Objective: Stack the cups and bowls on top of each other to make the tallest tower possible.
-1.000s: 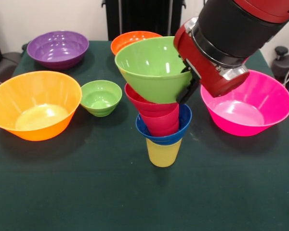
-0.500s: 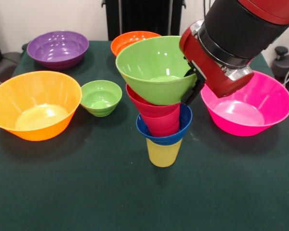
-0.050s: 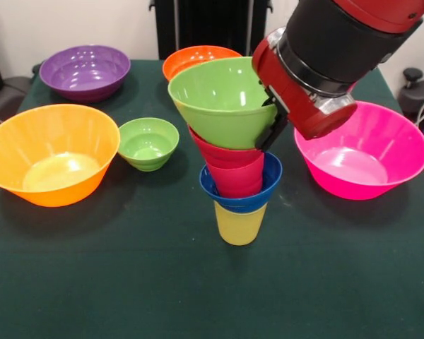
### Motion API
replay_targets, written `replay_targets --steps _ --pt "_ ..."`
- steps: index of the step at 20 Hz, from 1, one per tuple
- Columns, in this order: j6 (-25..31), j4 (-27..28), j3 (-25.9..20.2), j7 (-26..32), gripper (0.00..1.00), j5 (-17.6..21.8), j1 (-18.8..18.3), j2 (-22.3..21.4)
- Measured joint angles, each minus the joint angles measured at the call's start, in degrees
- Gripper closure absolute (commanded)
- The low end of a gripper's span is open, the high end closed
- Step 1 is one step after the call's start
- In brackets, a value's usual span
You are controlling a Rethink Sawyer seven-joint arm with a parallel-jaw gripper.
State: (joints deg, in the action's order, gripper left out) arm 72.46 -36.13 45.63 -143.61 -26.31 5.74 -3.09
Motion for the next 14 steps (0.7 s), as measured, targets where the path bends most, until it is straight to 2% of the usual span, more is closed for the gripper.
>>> replay_targets --steps 14 --pt "-2.25 -2.23 -0.03 0.0 1.0 1.19 0.31 -0.96"
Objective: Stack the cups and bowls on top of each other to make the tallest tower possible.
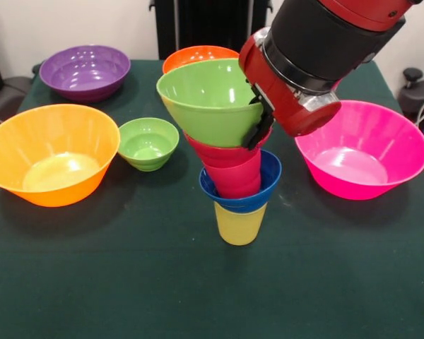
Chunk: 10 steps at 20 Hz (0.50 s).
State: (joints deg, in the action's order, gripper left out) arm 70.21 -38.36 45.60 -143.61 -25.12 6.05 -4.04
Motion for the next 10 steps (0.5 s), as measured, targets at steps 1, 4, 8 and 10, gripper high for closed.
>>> replay_targets --steps 1,4,8,10 --pt "-0.11 -0.01 0.0 0.0 1.0 0.31 0.01 0.01" --pt "-0.13 -0.01 -0.07 0.0 1.0 1.11 0.01 0.04" --pt "-0.14 -0.01 -0.21 0.0 1.0 1.48 0.01 0.06" --pt "-0.13 -0.01 -0.29 0.0 1.0 1.49 0.01 0.06"
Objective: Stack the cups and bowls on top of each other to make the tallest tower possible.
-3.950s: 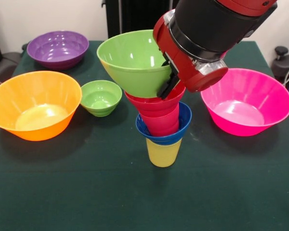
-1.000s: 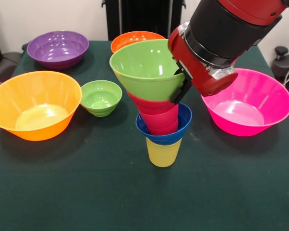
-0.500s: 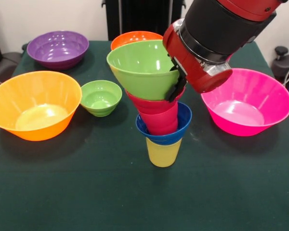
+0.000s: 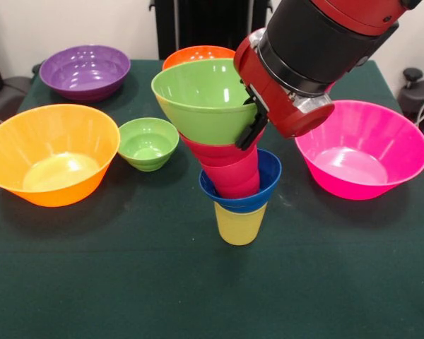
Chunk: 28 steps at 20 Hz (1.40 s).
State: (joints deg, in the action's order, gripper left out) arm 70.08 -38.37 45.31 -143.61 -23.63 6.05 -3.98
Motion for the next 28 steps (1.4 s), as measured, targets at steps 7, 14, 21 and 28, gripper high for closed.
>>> replay_targets --steps 7,14,21,28 --pt "0.0 0.0 -0.16 0.0 1.0 0.0 0.0 0.0" --pt "0.01 0.02 -0.21 0.0 0.0 0.02 -0.02 0.02" --pt "0.0 0.12 -0.21 0.0 0.0 0.01 -0.09 0.04" --pt "0.0 1.19 -0.21 0.0 0.0 0.02 -0.22 0.19"
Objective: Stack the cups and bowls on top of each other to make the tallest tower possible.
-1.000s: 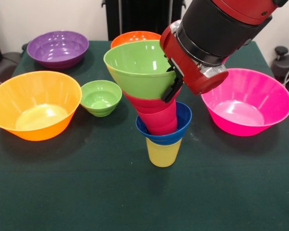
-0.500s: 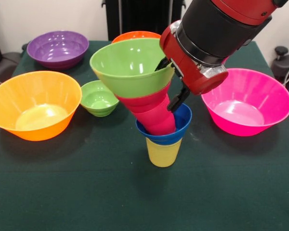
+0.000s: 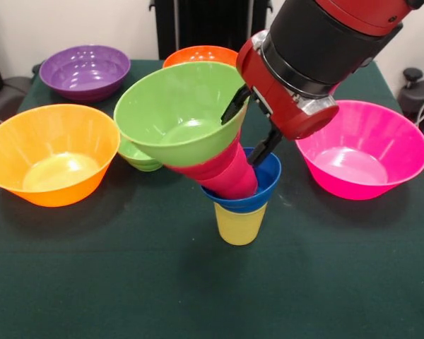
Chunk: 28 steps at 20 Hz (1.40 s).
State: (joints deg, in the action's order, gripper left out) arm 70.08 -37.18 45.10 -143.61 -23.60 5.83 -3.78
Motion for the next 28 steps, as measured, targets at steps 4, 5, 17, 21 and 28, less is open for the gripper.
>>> replay_targets --steps 4,5,17,21,28 --pt "0.01 1.11 0.01 0.0 0.0 0.0 -0.13 0.14" --pt "0.0 1.29 0.01 0.0 0.0 0.0 -0.14 0.16" --pt "0.0 3.84 0.0 0.0 0.0 -0.04 -0.22 0.39" --pt "-0.02 3.7 -0.28 0.0 0.0 -0.02 -0.19 0.39" --pt "-2.88 1.44 -1.75 0.0 0.0 -0.01 -0.11 0.05"
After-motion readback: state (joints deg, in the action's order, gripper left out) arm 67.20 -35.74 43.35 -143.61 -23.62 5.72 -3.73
